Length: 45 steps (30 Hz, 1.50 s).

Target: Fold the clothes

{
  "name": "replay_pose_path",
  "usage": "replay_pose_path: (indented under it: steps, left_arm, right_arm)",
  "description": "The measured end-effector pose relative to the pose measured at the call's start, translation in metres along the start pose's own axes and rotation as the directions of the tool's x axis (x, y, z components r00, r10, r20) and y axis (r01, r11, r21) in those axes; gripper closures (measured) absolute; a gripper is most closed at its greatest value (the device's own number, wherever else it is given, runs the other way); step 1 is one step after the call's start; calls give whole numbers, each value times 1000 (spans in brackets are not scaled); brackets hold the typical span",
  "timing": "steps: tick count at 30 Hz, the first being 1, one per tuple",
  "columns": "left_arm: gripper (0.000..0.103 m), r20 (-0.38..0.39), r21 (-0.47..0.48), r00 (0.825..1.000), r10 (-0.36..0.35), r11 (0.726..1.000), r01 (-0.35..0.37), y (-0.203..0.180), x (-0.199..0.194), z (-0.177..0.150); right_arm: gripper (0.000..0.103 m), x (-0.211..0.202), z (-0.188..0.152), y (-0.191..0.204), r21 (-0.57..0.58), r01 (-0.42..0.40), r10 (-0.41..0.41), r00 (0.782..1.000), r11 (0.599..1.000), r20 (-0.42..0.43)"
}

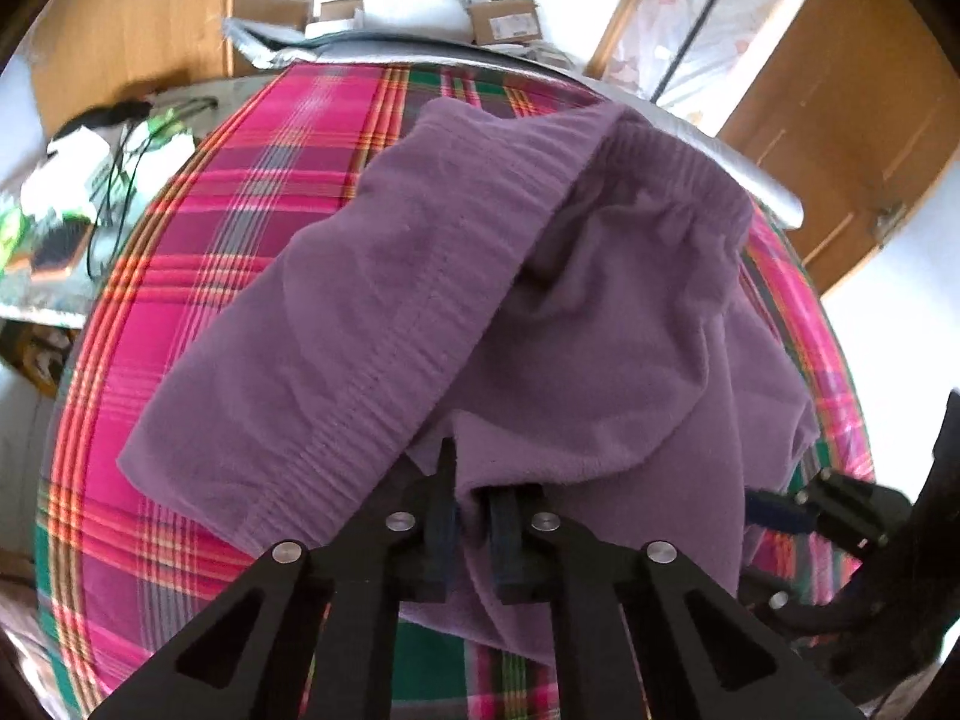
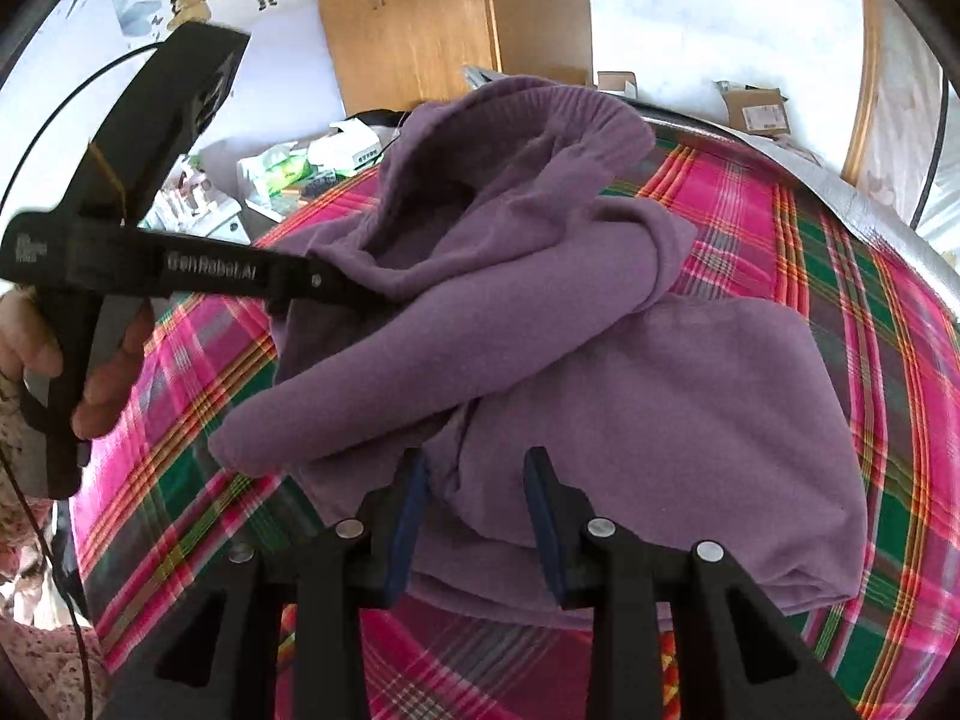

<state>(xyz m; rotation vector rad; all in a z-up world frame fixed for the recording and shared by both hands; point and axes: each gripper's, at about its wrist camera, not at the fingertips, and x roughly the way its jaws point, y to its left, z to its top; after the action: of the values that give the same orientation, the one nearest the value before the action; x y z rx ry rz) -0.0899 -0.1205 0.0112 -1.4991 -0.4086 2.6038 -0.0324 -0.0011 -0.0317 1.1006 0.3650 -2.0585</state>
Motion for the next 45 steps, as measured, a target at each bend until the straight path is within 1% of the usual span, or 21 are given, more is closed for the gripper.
replay_pose_path:
  steps: [2,4,6,7,10,12,15,17,20,22,25,28,31,34,37,40,42,43,45]
  left_arm:
    - [99,4,-14,1000,-11,1000,11,1,0,2]
    - [100,7,-22,1000,-22,1000,22,2,-2,2]
    - [100,14,-38,999,-39,998,40,3,-5,2]
    - [100,21,-45,998,-52,998,53,4,-7,2]
    - [100,50,-74,993,-107,991,110,6,-15,4]
    - [100,74,-88,986,-150,984,156,5,-22,8]
    - [100,99,-90,978,-184,977,193,-3,-32,13]
    - [100,113,-99,969,-217,968,229,-6,-37,16]
    - [100,135,-114,956,-259,955,274,-6,-47,21]
    - [100,157,-115,949,-274,949,293,-10,-51,29]
    - [100,168,-127,940,-298,939,320,-11,-56,36]
    - [100,175,-143,931,-321,927,346,-12,-57,43]
    - [100,193,-147,923,-332,921,362,-13,-59,51]
    - [100,226,-155,910,-349,909,387,-10,-65,54]
    - [100,247,-170,910,-332,910,378,-4,-70,57]
    - [100,264,-195,912,-314,908,369,3,-72,59]
    - [100,278,-211,914,-296,910,358,8,-74,60]
    - [100,284,-212,914,-289,911,354,10,-75,61]
    - [101,296,-217,913,-279,912,349,12,-78,61]
  right_arm:
    - [71,4,1,-1,5,10,-10,1000,1000,-8]
    - [86,4,1,-4,11,20,-20,1000,1000,-8]
    - [92,1,1,-6,23,24,-24,1000,999,3]
    - [93,-1,1,-6,29,26,-27,1000,999,11]
    - [94,-9,0,-9,44,57,-59,997,997,45]
    - [94,-18,-1,-12,62,73,-78,994,995,71]
    - [94,-34,-2,-20,91,99,-109,988,991,107]
    - [94,-43,-2,-26,105,117,-130,984,988,126]
    - [94,-55,-4,-38,130,144,-162,976,981,143]
    - [94,-62,-3,-44,145,165,-187,970,976,152]
    - [94,-73,-1,-56,171,200,-228,960,965,164]
    - [94,-80,-3,-71,190,239,-267,953,952,141]
    - [94,-82,-5,-80,186,277,-300,948,943,108]
    - [94,-81,-10,-87,184,306,-323,944,934,70]
    - [91,-77,-14,-93,197,304,-317,948,932,36]
    - [88,-84,-15,-90,196,327,-346,936,924,68]
    - [87,-94,-13,-82,193,326,-353,927,925,127]
    - [87,-99,-11,-77,183,306,-335,928,934,160]
    - [87,-105,-8,-62,129,242,-265,941,962,212]
